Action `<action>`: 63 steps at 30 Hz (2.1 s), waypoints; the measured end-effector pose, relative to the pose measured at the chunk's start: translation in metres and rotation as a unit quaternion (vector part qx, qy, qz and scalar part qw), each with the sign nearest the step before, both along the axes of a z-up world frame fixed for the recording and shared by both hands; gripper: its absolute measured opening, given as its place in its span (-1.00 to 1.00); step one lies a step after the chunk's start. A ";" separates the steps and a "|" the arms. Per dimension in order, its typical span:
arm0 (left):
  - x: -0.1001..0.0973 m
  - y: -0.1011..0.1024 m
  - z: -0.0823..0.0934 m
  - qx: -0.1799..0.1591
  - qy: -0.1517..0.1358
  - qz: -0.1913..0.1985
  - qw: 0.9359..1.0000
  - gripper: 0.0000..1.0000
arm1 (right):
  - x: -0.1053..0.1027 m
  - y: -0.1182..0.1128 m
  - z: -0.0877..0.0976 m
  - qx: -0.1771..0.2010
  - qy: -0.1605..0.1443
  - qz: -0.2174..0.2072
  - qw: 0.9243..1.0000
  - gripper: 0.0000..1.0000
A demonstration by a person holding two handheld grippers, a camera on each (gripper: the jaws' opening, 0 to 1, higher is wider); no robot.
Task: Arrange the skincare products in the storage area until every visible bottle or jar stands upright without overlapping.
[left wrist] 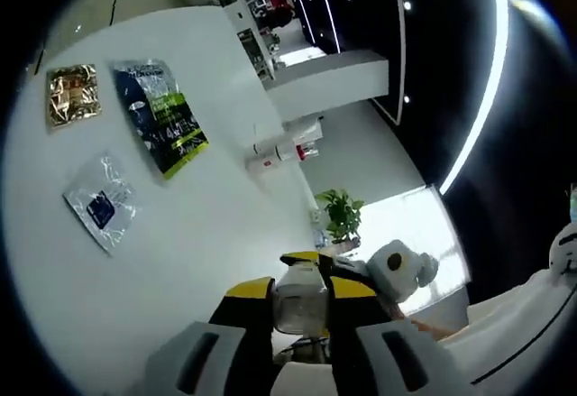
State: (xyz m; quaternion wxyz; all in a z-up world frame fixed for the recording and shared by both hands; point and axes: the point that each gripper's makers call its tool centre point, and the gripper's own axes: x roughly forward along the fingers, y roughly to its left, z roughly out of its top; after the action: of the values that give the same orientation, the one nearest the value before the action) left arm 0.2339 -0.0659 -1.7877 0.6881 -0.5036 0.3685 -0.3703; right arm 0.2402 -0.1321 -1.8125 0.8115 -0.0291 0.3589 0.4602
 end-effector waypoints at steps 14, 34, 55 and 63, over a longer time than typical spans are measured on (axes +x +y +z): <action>0.018 -0.007 0.012 0.066 -0.115 0.009 0.991 -0.58 | 0.003 0.027 0.038 0.352 0.309 -0.194 0.862 0.05; -0.020 -0.042 0.002 0.203 -0.284 -0.162 0.923 -0.58 | 0.010 0.011 0.018 0.376 0.398 -0.281 0.788 -0.46; -0.048 -0.051 0.012 0.055 -0.160 -0.182 0.969 -0.40 | -0.015 0.026 0.063 0.322 0.265 -0.062 0.907 -0.60; -0.078 -0.065 0.033 -0.004 -0.172 -0.260 0.950 -0.49 | -0.040 0.038 0.092 0.303 0.209 0.089 0.925 -0.60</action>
State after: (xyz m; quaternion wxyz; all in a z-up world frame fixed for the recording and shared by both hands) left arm 0.1554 -0.1309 -1.7550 0.6188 -0.3220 0.3614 -0.6187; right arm 0.2006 -0.0939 -1.7202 0.6438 0.2834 0.3601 0.6128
